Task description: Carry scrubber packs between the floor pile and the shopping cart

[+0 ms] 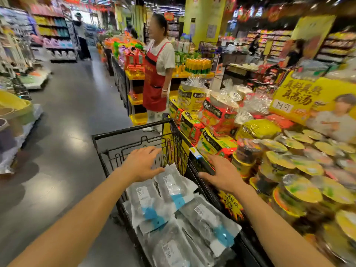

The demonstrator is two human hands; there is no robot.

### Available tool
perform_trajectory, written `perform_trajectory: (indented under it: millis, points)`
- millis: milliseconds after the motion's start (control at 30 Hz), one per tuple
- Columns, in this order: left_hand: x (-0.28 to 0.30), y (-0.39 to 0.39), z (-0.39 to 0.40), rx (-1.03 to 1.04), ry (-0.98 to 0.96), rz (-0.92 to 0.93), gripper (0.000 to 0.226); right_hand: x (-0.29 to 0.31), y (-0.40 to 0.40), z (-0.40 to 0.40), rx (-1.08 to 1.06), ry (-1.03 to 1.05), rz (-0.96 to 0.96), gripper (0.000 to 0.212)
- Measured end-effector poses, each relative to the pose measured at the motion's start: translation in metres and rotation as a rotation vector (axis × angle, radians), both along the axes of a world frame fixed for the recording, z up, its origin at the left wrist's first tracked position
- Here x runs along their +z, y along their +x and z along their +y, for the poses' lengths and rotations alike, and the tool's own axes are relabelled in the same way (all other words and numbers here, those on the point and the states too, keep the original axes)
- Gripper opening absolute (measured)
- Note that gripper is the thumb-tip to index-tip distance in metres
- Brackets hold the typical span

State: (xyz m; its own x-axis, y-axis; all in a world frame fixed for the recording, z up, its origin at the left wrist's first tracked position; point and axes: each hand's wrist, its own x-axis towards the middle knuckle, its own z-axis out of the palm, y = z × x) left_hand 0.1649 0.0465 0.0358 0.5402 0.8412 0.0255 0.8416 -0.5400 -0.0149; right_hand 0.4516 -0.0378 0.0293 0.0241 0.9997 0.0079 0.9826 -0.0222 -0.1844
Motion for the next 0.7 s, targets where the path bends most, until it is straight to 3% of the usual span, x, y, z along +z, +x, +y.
perform_trajectory:
  millis: [167, 367, 467, 600, 700]
  points:
    - [0.020, 0.058, -0.042, -0.253, -0.007, 0.003, 0.090, 0.029, 0.015, -0.104, -0.233, 0.033, 0.010, 0.091]
    - [0.050, 0.183, -0.143, -0.636, -0.018, -0.069, 0.093, 0.049, 0.058, -0.272, -0.577, 0.076, -0.080, 0.092]
    - [0.063, 0.247, -0.229, -0.845, -0.054, -0.106, 0.104, 0.056, 0.078, -0.381, -0.782, 0.100, -0.105, 0.089]
    - [0.074, 0.315, -0.373, -1.120, -0.085, -0.146, 0.078, 0.054, 0.075, -0.559, -1.111, 0.118, -0.117, 0.092]
    - [0.071, 0.351, -0.494, -1.324, -0.140, -0.164, 0.096, 0.050, 0.043, -0.705, -1.369, 0.094, -0.131, 0.089]
